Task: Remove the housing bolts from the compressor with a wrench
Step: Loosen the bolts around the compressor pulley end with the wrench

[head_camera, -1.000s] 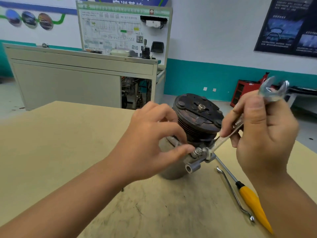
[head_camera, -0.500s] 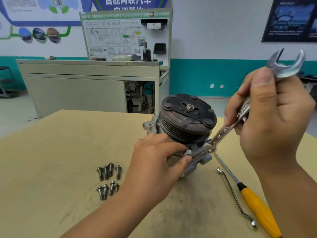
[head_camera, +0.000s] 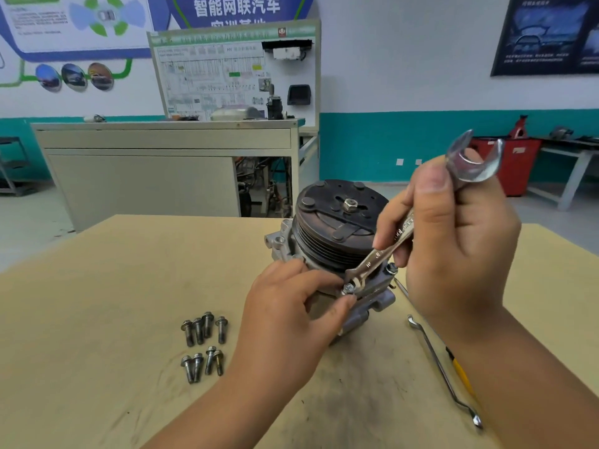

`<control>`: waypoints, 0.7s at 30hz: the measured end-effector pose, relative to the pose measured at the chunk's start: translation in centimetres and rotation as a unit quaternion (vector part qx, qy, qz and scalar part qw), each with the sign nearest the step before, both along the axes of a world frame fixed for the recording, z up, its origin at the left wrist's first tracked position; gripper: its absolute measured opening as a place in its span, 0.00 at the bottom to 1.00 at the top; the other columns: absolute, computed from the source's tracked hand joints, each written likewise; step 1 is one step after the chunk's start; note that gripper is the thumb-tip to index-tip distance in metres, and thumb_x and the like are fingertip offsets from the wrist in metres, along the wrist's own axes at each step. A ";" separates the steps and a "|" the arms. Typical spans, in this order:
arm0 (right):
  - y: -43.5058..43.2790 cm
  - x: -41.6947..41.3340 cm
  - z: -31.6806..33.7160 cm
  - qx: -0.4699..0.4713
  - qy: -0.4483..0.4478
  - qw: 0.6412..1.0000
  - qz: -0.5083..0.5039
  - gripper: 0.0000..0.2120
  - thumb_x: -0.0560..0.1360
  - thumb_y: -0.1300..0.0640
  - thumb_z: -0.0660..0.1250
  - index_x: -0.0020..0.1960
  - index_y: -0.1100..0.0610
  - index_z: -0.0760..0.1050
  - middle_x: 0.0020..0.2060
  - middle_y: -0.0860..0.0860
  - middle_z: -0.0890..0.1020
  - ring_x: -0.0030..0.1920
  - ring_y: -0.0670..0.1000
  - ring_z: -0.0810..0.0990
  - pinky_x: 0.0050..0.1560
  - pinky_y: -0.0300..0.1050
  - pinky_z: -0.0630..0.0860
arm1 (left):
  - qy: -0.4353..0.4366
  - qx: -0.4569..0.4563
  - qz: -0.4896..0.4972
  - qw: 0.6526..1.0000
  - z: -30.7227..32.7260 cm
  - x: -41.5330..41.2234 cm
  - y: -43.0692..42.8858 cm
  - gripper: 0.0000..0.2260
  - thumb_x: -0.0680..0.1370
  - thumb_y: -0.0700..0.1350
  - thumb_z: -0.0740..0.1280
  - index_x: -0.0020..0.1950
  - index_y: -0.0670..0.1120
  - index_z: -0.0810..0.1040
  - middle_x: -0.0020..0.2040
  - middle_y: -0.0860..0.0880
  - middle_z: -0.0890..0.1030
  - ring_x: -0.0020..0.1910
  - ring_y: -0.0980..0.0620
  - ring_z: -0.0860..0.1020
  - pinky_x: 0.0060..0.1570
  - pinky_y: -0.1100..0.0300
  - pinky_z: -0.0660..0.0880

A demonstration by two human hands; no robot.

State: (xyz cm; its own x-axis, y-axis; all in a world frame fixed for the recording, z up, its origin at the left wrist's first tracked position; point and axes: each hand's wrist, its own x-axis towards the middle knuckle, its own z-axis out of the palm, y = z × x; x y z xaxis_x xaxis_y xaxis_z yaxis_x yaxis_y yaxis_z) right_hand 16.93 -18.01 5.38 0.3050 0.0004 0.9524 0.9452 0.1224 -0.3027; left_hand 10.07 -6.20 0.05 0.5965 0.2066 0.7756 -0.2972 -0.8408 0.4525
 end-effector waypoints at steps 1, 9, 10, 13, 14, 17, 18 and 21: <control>0.0 0.1 -0.1 0.000 -0.004 1.000 -0.003 0.11 0.80 0.54 0.52 0.39 0.48 0.65 0.25 0.48 0.77 0.22 0.40 0.72 0.30 0.33 0.66 | 0.000 -0.007 -0.001 1.000 -0.1 0.0 0.0 0.06 0.66 0.49 0.72 0.40 0.50 0.85 0.29 0.63 0.65 0.35 0.64 0.66 0.36 0.73 0.62; 0.3 0.1 -0.8 0.028 -0.026 0.999 -0.029 0.12 0.80 0.53 0.52 0.40 0.54 0.66 0.25 0.47 0.76 0.22 0.40 0.71 0.28 0.34 0.67 | -0.013 -0.042 0.002 0.999 -0.7 0.1 -0.3 0.06 0.65 0.49 0.73 0.40 0.51 0.84 0.30 0.62 0.65 0.34 0.62 0.67 0.36 0.74 0.63; 0.3 0.0 -0.9 0.026 -0.035 0.999 -0.026 0.12 0.81 0.52 0.52 0.40 0.52 0.65 0.24 0.47 0.75 0.22 0.39 0.71 0.28 0.35 0.66 | -0.016 -0.043 0.002 0.999 -0.7 0.2 -0.3 0.06 0.65 0.49 0.73 0.41 0.51 0.84 0.30 0.62 0.64 0.34 0.63 0.67 0.36 0.74 0.63; 0.3 -0.1 -1.1 0.014 -0.057 0.998 -0.022 0.15 0.82 0.47 0.51 0.38 0.49 0.64 0.24 0.47 0.75 0.23 0.38 0.71 0.29 0.34 0.66 | -0.024 -0.051 0.002 0.998 -0.8 0.2 -0.4 0.07 0.65 0.49 0.73 0.40 0.49 0.85 0.29 0.62 0.64 0.34 0.64 0.66 0.36 0.76 0.63; 0.3 -0.1 -1.2 0.010 -0.061 0.998 -0.027 0.16 0.82 0.46 0.51 0.37 0.49 0.64 0.25 0.47 0.75 0.24 0.37 0.71 0.29 0.35 0.66 | -0.025 -0.053 0.002 0.998 -0.8 0.2 -0.4 0.07 0.65 0.49 0.73 0.40 0.49 0.85 0.29 0.61 0.64 0.34 0.65 0.66 0.36 0.76 0.63; 0.3 -0.1 -1.3 0.008 -0.064 0.997 -0.033 0.16 0.82 0.46 0.50 0.39 0.50 0.66 0.25 0.46 0.75 0.24 0.37 0.70 0.30 0.36 0.66 | -0.024 -0.058 0.000 0.998 -0.8 0.2 -0.4 0.07 0.65 0.49 0.73 0.40 0.49 0.85 0.29 0.61 0.64 0.33 0.64 0.66 0.36 0.76 0.63; 0.2 -0.1 -1.3 0.010 -0.062 0.998 -0.032 0.16 0.82 0.46 0.50 0.39 0.50 0.66 0.25 0.46 0.75 0.24 0.37 0.70 0.30 0.35 0.66 | -0.024 -0.059 -0.001 0.998 -0.9 0.2 -0.4 0.07 0.65 0.49 0.73 0.40 0.49 0.85 0.29 0.62 0.64 0.33 0.64 0.66 0.36 0.75 0.63; 0.3 -0.1 -1.2 0.004 -0.057 0.998 -0.031 0.17 0.82 0.46 0.49 0.38 0.49 0.66 0.25 0.44 0.74 0.24 0.39 0.72 0.30 0.38 0.67 | -0.023 -0.063 -0.004 0.998 -0.9 0.1 -0.4 0.07 0.65 0.48 0.74 0.40 0.48 0.85 0.29 0.61 0.64 0.34 0.63 0.66 0.36 0.75 0.63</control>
